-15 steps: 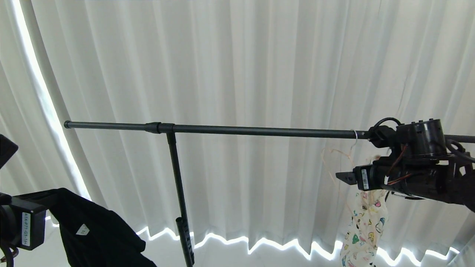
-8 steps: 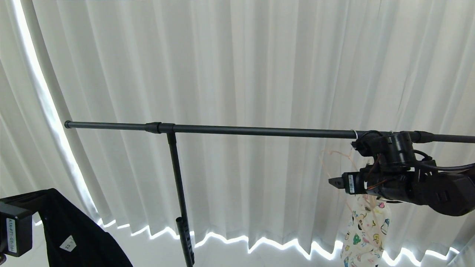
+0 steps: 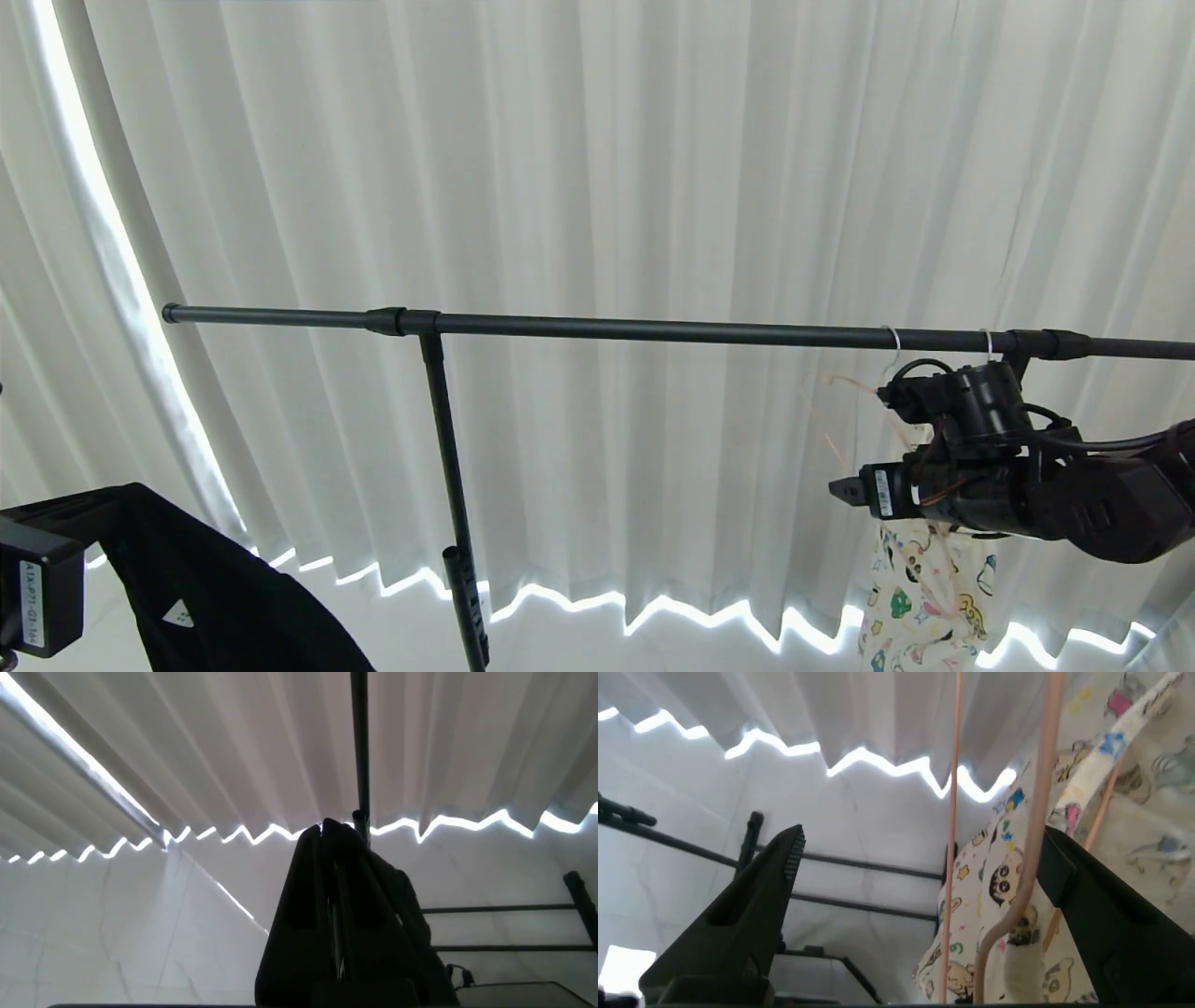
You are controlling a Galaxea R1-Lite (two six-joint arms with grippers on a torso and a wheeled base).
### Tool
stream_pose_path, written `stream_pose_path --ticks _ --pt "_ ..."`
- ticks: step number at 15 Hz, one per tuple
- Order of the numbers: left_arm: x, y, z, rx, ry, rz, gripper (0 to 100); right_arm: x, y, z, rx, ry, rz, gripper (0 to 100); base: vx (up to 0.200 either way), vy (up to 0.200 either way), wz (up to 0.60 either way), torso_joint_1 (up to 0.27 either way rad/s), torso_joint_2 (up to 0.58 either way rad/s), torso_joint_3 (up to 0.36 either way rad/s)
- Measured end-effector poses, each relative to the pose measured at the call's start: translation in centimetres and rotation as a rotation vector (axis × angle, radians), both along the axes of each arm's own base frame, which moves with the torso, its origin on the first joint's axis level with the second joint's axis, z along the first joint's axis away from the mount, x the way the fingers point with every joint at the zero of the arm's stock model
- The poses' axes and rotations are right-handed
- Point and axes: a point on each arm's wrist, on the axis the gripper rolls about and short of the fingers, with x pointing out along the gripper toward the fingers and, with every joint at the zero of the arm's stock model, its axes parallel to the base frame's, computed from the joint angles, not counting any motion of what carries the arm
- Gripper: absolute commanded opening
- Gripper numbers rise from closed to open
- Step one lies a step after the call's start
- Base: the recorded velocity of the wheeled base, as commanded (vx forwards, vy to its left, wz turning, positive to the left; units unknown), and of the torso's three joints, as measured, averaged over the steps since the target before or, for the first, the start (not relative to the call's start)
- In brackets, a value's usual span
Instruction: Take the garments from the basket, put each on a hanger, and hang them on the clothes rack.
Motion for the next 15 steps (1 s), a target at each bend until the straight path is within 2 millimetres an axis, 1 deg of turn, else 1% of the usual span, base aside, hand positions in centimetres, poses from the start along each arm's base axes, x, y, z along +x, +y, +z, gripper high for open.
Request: stream_pose_path --ticks 5,6,15 --pt "-0.01 0.0 0.01 0.017 -0.001 -0.009 0 0.18 -0.48 -0.61 -0.01 0.018 -0.019 100 0.0 0.0 0.0 0.0 0.0 0.0" --pt "0.0 0.0 0.0 0.017 0.0 -0.009 0 0.22 -0.52 -0.68 -0.011 0.02 -0.021 0 0.0 0.0 0.0 0.0 0.0 0.0" --pt "0.0 0.0 0.04 0.018 -0.001 -0.009 0 0.37 -0.62 -0.69 -0.017 0.013 -0.024 0 0.0 0.0 0.0 0.0 0.0 0.0"
